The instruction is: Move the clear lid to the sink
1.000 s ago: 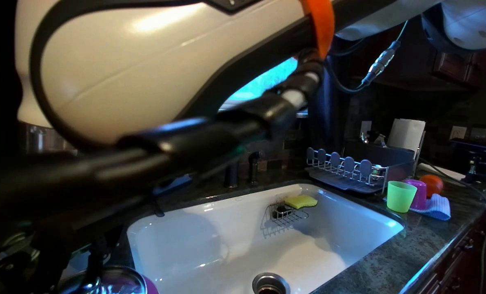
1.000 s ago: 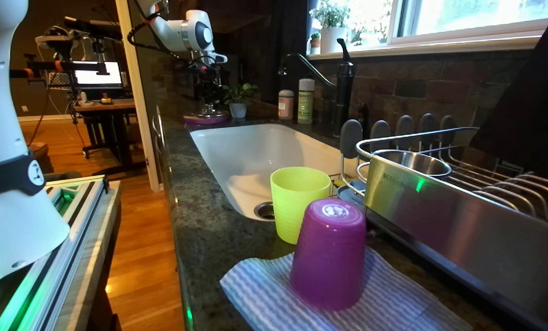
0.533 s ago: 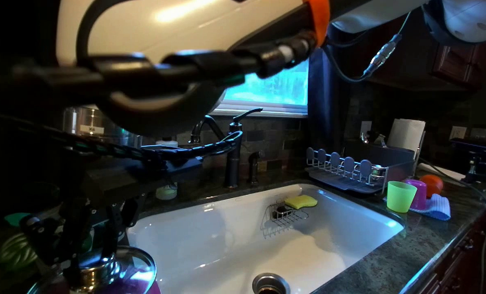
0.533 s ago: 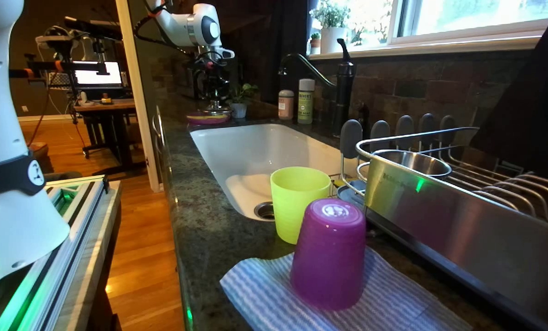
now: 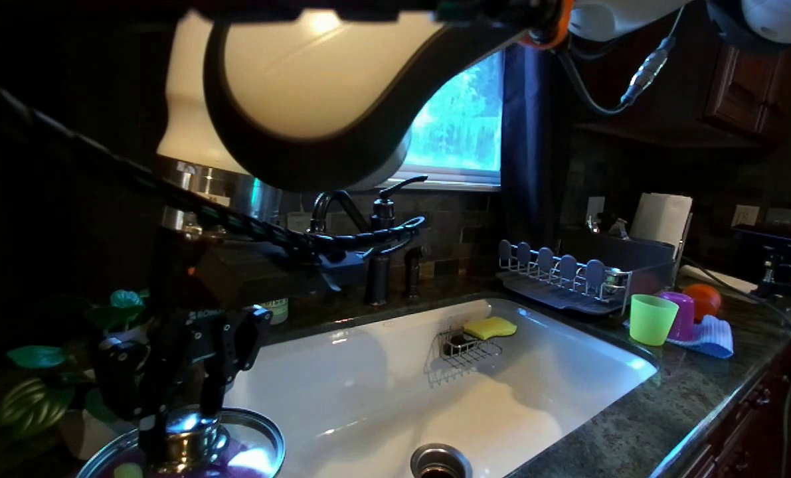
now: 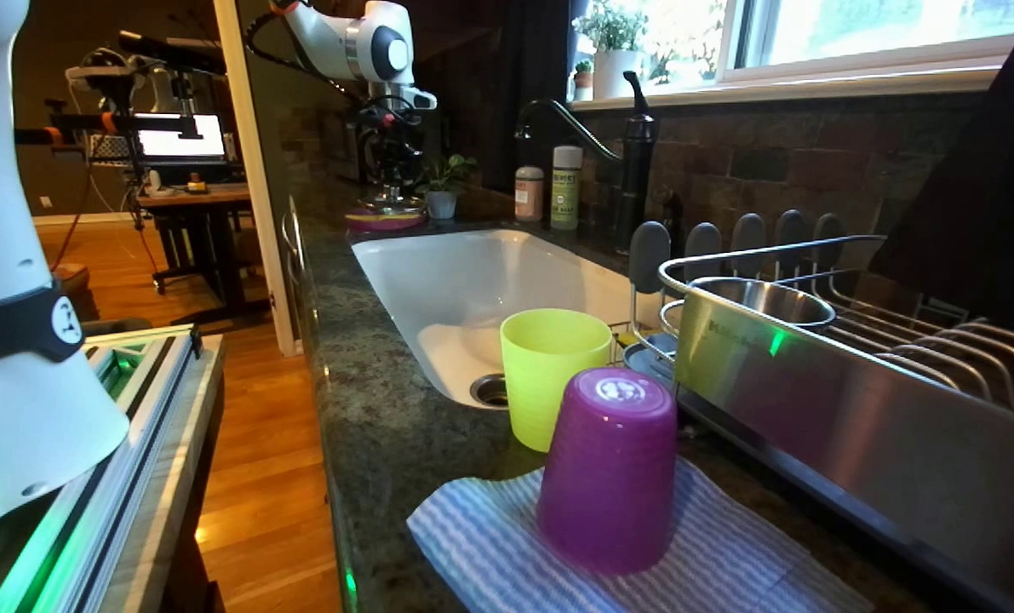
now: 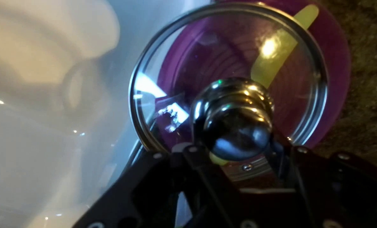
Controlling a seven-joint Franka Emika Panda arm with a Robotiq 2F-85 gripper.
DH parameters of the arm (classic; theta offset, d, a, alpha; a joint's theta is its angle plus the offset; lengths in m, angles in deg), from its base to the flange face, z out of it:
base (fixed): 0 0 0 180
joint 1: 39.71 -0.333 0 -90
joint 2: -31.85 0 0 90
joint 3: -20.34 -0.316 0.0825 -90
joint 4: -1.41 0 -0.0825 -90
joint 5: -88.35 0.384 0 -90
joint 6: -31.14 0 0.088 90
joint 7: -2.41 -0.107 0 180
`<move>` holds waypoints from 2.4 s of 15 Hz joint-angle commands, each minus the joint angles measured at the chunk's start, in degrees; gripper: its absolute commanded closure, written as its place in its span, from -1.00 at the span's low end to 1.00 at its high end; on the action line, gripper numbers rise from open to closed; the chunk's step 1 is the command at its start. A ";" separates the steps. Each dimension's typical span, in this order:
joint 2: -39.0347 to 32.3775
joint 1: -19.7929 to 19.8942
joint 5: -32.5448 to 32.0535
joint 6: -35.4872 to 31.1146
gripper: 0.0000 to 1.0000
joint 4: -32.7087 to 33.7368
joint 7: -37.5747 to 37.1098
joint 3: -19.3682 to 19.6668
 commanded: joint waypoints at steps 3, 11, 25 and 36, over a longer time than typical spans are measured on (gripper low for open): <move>9.17 2.89 2.88 -7.76 0.52 -16.51 -5.05 0.59; 18.15 7.12 3.43 -21.36 0.52 -32.55 -16.06 2.48; 6.03 13.69 -5.62 -24.94 0.52 -27.89 -21.38 7.43; -11.92 10.21 -5.29 -25.81 0.52 -11.75 -9.99 11.30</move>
